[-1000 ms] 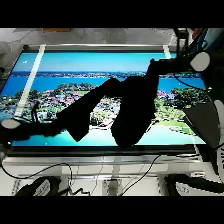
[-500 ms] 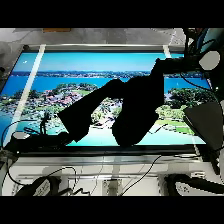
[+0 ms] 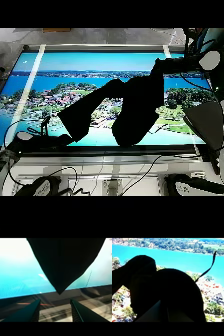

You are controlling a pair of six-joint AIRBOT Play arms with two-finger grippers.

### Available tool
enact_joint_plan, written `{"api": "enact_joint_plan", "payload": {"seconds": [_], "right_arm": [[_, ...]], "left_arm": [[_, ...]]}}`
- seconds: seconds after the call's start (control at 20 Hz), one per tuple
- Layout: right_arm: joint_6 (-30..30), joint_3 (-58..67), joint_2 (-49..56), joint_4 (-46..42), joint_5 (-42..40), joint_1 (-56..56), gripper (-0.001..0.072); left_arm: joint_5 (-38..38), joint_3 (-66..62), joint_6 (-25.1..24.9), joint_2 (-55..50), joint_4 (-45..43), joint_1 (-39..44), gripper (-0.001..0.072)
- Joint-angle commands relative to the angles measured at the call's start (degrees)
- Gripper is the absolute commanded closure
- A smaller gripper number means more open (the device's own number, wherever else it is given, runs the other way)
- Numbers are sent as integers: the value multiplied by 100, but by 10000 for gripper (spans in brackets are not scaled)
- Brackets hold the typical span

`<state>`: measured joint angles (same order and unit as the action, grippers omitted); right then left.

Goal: Fold the clothes and pants, and hang the long-sleeved shirts on hangers.

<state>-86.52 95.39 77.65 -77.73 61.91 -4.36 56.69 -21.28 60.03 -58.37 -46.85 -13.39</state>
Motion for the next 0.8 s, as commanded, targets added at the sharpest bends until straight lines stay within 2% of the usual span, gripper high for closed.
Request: {"api": "enact_joint_plan", "payload": {"seconds": [0.0, 0.15, 0.2, 0.25, 0.35, 0.55, 0.65, 0.75], "right_arm": [[2, 0, -2, -7, 2, 4, 694], [2, 0, -4, -7, 7, 4, 694], [2, 0, -2, -7, 7, 4, 694], [4, 0, -2, -7, 7, 2, 694], [22, 0, -2, -15, 7, 4, 694], [0, 2, -2, -291, -240, 9, 694], [-20, 31, -2, -452, -761, 37, 696], [-356, 155, -2, -498, -1307, 120, 696]], "left_arm": [[-634, 2, 68, -201, 28, 649, 264], [-1464, 0, 262, -490, 525, 1141, 266], [-1753, -4, 260, -551, 758, 1202, 300], [-1963, -4, 260, -564, 973, 1200, 384], [-2236, -81, 258, -551, 1272, 1169, 687], [-2310, -868, 256, -549, 1263, 1082, 699], [-2339, -1672, 256, -549, 1261, 868, 699], [-2400, -2706, 258, -549, 1261, 518, 700]]}}
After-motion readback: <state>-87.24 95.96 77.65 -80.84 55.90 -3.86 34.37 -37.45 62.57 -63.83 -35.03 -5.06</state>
